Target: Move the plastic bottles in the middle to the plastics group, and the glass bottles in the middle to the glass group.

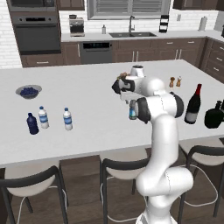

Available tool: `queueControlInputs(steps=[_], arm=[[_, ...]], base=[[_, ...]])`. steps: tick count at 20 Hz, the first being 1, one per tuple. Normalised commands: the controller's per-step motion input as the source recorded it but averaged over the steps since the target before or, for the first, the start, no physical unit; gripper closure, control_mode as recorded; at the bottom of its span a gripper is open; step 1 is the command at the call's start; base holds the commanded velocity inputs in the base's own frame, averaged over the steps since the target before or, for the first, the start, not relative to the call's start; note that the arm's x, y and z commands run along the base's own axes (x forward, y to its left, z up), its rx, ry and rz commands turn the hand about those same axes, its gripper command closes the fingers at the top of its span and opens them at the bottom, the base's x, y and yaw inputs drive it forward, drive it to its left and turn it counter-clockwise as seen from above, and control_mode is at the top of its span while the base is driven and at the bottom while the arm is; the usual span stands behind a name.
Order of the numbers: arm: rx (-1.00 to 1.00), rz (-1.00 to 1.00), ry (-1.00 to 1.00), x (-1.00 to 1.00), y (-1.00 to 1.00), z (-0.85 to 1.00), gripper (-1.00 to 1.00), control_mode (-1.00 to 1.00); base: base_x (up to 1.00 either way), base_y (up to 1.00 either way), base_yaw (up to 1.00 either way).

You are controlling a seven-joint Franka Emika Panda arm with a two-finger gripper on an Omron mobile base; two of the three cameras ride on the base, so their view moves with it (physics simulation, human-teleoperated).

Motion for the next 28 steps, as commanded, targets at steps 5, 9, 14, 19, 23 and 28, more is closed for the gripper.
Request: queueControlInputs(steps=[5, 9, 14, 19, 23, 28], arm=[[-0.02, 0.12, -0.04, -0.25, -0.01, -0.38, 1.00, -1.00], [-0.04, 0.15, -0.10, -0.32, 0.00, -0.37, 1.00, -1.00], [-0.03, 0.09, -0.09, -0.30, 0.13, -0.14, 1.00, -1.00], [0.03, 0.24, -0.07, -0.38, 0.35, 0.39, 1.00, -1.00], [0.04, 0.34, 0.00, -0.48, 0.60, 0.37, 1.00, -1.00], [0.01, 0.37, 0.00, -0.45, 0.69, 0.22, 1.00, -1.00]], base=[[0.00, 0.00, 0.00], [0.00, 0.00, 0.00], [0.00, 0.00, 0.00], [0.00, 0.00, 0.00], [0.00, 0.00, 0.00], [0.00, 0.00, 0.00]])
